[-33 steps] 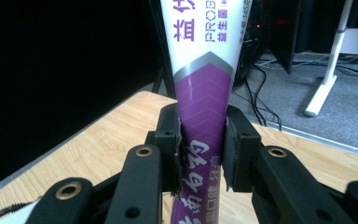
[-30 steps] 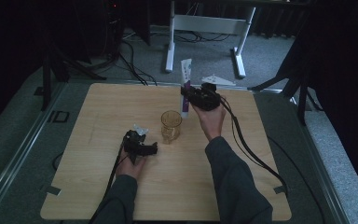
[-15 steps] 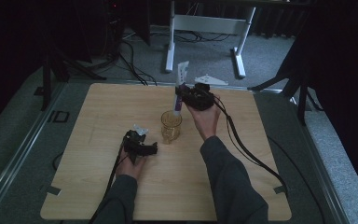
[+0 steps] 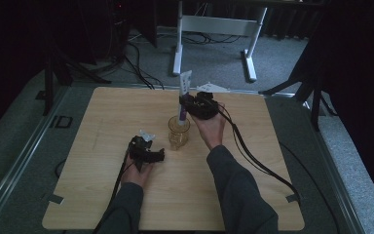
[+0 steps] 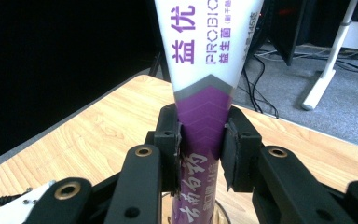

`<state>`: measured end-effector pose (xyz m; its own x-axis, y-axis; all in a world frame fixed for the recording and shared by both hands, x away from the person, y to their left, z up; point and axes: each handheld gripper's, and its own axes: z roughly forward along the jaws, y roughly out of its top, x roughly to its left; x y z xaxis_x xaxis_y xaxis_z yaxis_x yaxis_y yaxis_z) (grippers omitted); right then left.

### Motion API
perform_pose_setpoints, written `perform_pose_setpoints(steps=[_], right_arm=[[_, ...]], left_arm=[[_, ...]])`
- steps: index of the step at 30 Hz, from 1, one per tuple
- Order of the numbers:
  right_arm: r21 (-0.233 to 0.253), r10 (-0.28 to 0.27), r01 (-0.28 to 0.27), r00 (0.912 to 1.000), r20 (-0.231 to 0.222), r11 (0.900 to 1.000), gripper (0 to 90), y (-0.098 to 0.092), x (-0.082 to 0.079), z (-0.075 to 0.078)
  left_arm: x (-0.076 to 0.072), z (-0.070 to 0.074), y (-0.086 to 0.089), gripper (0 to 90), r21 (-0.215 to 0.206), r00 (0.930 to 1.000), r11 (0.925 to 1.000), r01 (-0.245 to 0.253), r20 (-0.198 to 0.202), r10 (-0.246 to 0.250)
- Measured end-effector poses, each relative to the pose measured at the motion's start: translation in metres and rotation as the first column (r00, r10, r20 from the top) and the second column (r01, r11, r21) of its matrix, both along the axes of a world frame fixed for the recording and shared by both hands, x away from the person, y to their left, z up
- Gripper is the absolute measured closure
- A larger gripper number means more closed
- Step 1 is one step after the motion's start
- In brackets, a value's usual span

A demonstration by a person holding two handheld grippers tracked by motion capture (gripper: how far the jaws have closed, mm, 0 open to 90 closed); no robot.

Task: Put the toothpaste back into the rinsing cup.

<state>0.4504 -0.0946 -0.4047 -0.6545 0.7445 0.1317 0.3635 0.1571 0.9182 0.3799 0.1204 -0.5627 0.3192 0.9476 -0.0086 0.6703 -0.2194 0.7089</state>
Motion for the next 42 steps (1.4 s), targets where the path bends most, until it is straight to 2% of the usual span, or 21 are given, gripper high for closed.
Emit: perform_pose_setpoints(steps=[7,15,21,36,42], right_arm=[[-0.023,0.011,-0.011,0.9999,-0.01,1.0,70.9,0.004,-0.002,-0.005],[-0.085,0.026,-0.028,0.9993,-0.027,0.996,70.9,0.01,-0.004,-0.013],[-0.113,0.032,-0.036,0.9987,-0.039,0.993,70.8,0.011,-0.004,-0.019],[-0.159,0.038,-0.05,0.9962,-0.078,0.986,70.8,0.014,-0.002,-0.029],[-0.189,0.043,-0.059,0.9953,-0.087,0.98,70.6,0.015,-0.001,-0.032]], left_arm=[[0.0,0.0,0.0,12.9,0.0,1.0,1.0,0.0,0.0,0.0],[0.0,0.0,0.0,12.9,-0.001,1.0,1.0,-0.001,0.0,0.001],[0.0,0.0,0.0,12.9,-0.001,1.0,1.0,0.0,0.0,0.0],[0.0,0.0,0.0,12.9,0.0,1.0,1.0,0.0,-0.001,0.0],[0.0,0.0,0.0,12.9,0.0,1.0,1.0,-0.001,0.0,0.001]])
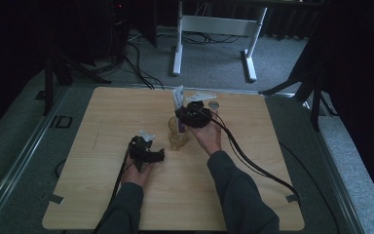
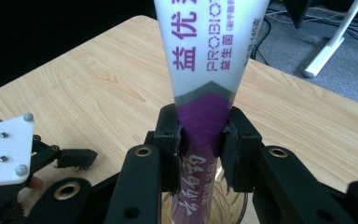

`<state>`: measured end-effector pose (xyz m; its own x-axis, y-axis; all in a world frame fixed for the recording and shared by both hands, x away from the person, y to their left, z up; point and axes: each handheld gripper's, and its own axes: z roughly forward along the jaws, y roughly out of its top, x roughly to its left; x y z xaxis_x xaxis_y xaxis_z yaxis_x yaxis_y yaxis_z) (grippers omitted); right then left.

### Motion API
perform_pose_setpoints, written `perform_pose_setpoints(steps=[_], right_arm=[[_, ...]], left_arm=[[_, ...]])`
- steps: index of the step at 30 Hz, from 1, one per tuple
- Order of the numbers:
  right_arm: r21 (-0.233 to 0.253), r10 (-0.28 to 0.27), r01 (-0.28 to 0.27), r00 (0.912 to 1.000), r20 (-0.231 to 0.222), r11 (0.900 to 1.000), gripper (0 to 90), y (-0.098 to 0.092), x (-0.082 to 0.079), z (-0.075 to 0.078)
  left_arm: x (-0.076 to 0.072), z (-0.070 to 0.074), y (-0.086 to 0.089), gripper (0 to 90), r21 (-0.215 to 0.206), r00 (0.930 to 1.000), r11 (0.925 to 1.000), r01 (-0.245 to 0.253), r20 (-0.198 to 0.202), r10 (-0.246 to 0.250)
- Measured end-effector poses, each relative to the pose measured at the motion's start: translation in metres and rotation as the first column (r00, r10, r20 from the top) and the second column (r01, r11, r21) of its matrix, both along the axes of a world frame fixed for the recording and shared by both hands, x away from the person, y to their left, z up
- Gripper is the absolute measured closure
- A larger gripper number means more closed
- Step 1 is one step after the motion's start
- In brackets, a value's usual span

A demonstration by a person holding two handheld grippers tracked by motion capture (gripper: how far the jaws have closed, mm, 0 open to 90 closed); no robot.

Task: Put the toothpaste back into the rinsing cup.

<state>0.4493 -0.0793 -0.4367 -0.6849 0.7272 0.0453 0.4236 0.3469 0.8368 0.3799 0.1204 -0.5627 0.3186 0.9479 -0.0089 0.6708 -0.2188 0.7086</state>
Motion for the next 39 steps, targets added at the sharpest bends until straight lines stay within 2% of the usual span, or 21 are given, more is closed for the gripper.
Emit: perform_pose_setpoints(steps=[14,20,24,25,27,30,32,36,39], right_arm=[[-0.037,0.01,-0.011,0.9995,-0.03,0.999,70.3,0.002,0.0,-0.009],[-0.096,0.012,-0.015,0.9993,-0.036,0.995,69.6,0.004,-0.001,-0.018],[-0.153,0.019,-0.024,0.9992,-0.034,0.988,68.0,0.006,-0.003,-0.028],[-0.153,0.029,-0.032,0.9993,-0.022,0.988,67.6,0.006,-0.004,-0.029],[-0.135,0.033,-0.037,0.999,-0.03,0.99,65.4,0.006,-0.004,-0.028],[-0.135,0.041,-0.043,0.999,-0.021,0.99,61.0,0.005,-0.005,-0.025],[-0.149,0.043,-0.044,0.999,-0.012,0.988,60.1,0.005,-0.006,-0.025],[-0.176,0.045,-0.048,0.9988,-0.021,0.983,59.3,0.004,-0.007,-0.03],[-0.153,0.05,-0.054,0.9983,-0.029,0.987,59.5,0.001,-0.007,-0.034]], left_arm=[[0.0,0.0,0.0,12.9,0.0,1.0,1.0,0.0,0.001,0.0],[0.0,0.0,0.0,12.9,0.001,1.0,1.0,0.001,0.0,-0.001],[0.0,0.0,0.0,12.9,0.001,1.0,1.0,0.001,0.0,-0.001],[0.0,0.0,0.0,12.9,0.001,1.0,1.0,0.001,0.0,-0.001],[0.0,0.0,0.0,12.9,0.002,1.0,1.0,0.001,0.0,-0.001],[0.0,0.0,0.0,12.9,0.002,1.0,1.0,0.001,0.0,-0.001],[0.0,0.0,0.0,12.9,0.001,1.0,1.0,0.0,0.001,0.0],[0.0,0.0,0.0,13.0,0.002,1.0,1.0,0.0,0.0,0.0],[0.0,0.0,0.0,12.9,0.001,1.0,1.0,0.0,0.0,0.0]])
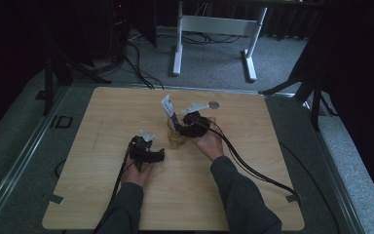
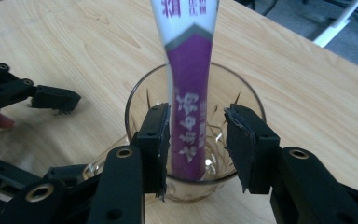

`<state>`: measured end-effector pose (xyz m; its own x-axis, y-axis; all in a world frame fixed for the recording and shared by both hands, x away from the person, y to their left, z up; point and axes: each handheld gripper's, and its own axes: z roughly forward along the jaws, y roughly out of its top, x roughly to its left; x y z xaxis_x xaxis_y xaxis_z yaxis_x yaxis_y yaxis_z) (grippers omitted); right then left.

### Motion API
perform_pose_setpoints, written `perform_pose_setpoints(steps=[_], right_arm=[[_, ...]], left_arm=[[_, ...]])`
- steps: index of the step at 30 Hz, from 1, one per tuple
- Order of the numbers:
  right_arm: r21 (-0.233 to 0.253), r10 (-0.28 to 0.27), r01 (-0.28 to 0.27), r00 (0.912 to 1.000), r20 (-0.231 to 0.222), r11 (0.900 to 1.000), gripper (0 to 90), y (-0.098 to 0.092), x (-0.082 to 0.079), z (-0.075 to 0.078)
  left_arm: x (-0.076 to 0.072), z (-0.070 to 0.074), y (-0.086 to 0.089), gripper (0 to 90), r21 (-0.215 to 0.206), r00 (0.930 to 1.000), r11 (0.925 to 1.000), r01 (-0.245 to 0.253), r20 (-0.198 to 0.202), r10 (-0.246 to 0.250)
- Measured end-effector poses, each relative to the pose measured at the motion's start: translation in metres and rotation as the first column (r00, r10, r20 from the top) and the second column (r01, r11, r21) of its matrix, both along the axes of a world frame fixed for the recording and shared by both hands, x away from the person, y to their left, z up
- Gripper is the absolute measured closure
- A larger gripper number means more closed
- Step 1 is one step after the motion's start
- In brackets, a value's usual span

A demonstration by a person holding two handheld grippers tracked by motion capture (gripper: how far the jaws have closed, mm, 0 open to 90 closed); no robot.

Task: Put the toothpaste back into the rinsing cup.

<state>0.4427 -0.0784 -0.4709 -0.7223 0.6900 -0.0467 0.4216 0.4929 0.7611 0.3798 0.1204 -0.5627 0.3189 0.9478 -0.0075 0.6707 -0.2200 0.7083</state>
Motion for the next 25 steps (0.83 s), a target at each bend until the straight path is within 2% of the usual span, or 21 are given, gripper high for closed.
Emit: perform_pose_setpoints(steps=[2,7,13,16,19,21,23,25], right_arm=[[0.02,-0.009,0.01,0.9998,-0.016,1.0,59.8,-0.002,0.0,-0.001],[0.048,-0.01,0.011,0.9999,-0.01,0.999,59.5,-0.005,-0.001,0.004],[0.066,0.006,-0.008,0.9995,0.031,0.998,56.4,-0.013,-0.012,0.022],[0.073,0.011,-0.014,0.9989,0.045,0.997,55.4,-0.02,-0.016,0.025],[0.083,-0.031,0.028,0.999,0.033,0.996,55.0,-0.044,-0.022,0.022],[0.122,-0.052,0.05,0.9986,0.01,0.991,54.4,-0.061,-0.025,0.02],[0.163,-0.09,0.091,0.9958,-0.012,0.982,54.0,-0.08,-0.028,0.017],[0.211,-0.132,0.14,0.9899,-0.051,0.967,53.3,-0.1,-0.031,0.014]], left_arm=[[0.0,0.0,0.0,12.9,0.0,1.0,1.0,0.0,0.0,0.0],[0.0,0.0,0.0,12.9,-0.001,1.0,1.0,0.0,0.0,0.0],[0.0,0.0,0.0,12.9,-0.001,1.0,1.0,0.0,0.0,0.0],[0.0,0.0,0.0,12.9,0.0,1.0,1.0,0.0,-0.001,0.0],[0.0,0.0,0.0,12.9,-0.001,1.0,1.0,0.0,-0.001,0.0],[0.0,0.0,0.0,12.9,0.0,1.0,1.0,0.0,0.0,0.0],[0.0,0.0,0.0,12.9,-0.001,1.0,1.0,0.0,-0.001,0.0],[0.0,0.0,0.0,12.9,-0.001,1.0,1.0,0.0,0.0,0.0]])
